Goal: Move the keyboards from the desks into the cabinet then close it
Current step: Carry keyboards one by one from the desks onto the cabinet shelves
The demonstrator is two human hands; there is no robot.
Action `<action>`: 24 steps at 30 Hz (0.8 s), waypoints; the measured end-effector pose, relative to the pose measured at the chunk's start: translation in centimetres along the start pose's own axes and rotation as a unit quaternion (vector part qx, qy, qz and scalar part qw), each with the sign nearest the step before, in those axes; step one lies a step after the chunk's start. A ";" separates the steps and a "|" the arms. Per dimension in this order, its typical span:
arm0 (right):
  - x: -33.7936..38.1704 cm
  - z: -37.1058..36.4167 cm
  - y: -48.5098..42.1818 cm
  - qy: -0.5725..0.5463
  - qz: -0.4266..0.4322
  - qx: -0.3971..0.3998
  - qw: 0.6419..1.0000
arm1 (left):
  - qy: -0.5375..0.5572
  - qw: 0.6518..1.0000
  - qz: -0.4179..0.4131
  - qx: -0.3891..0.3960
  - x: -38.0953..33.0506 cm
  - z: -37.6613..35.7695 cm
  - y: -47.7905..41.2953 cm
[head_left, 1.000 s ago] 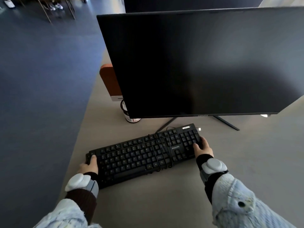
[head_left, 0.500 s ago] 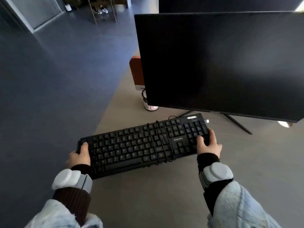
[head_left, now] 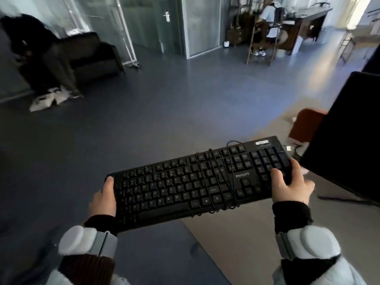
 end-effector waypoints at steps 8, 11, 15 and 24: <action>13.1 -21.3 10.0 -0.041 0.084 0.129 0.987 | 0.033 0.984 -0.027 -0.172 -0.2 16.4 -13.4; 16.0 -29.2 13.8 -0.049 0.082 0.163 0.982 | 0.025 0.978 -0.025 -0.204 0.1 21.5 -18.9; 20.0 -41.2 20.1 -0.024 0.114 0.227 0.967 | 0.033 0.965 0.042 -0.255 1.3 28.0 -27.8; 29.7 -65.3 26.8 -0.011 0.169 0.327 0.930 | 0.089 0.939 0.124 -0.309 1.1 33.8 -44.8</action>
Point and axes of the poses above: each hand's wrist, its own y-axis away from the middle knuckle, its own z-axis out of the back of the hand, x = y × z, the point moved 4 cm from there along -y, towards the middle knuckle, and after that the axes turned 7 degrees about -x, right-handed, at the moved point
